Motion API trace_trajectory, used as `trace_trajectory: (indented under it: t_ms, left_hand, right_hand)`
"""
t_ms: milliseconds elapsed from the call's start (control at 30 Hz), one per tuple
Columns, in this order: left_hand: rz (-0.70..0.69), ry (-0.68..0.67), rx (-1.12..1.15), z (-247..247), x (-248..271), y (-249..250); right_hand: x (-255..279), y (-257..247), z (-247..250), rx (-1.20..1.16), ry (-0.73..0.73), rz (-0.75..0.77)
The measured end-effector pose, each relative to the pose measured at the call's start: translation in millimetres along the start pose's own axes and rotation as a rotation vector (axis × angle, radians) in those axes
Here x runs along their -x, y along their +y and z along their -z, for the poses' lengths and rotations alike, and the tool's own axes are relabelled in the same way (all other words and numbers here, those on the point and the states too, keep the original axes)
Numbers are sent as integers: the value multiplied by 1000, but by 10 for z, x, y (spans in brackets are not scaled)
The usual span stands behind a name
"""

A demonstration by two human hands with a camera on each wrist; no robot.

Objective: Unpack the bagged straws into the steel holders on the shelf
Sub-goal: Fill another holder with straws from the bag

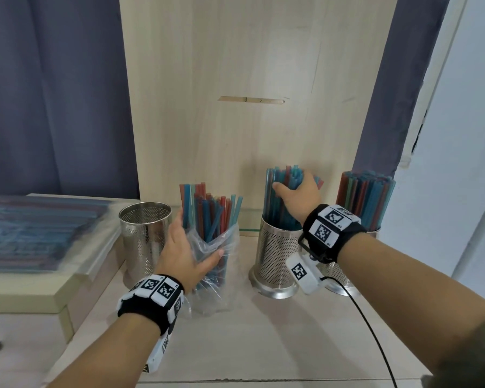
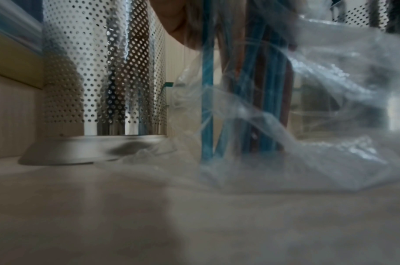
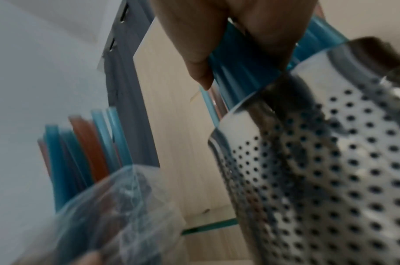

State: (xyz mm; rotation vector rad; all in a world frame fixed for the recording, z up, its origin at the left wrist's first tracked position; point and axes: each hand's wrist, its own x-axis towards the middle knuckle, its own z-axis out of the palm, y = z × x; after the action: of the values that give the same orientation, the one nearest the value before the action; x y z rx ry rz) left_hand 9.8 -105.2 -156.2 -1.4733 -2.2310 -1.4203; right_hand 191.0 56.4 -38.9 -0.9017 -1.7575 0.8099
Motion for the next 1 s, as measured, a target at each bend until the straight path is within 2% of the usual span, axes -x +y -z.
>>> trace_trajectory:
  t_ms: [67,233,367,533,733,900,1000]
  left_hand:
    - [-3,-1,8,2,-3,12]
    - [-7,-2,7,13,8,28]
    - [-2,7,12,21,29,49]
    - [5,7,14,23,25,52]
    - [0,3,29,18,19,36]
    - [-5,3,32,20,20,38]
    - [1,2,29,16,21,43]
  right_hand:
    - [28,-23,8,12,40,66]
    - [4,-55,33,302,109,429]
    - [173,-133,72,480,146,574]
    - [522,76,29,527,71,593]
    - [575,401,-12,820,-112,548]
    - [585,386,10,815,-37,542]
    - [590,419,37,875,-110,489]
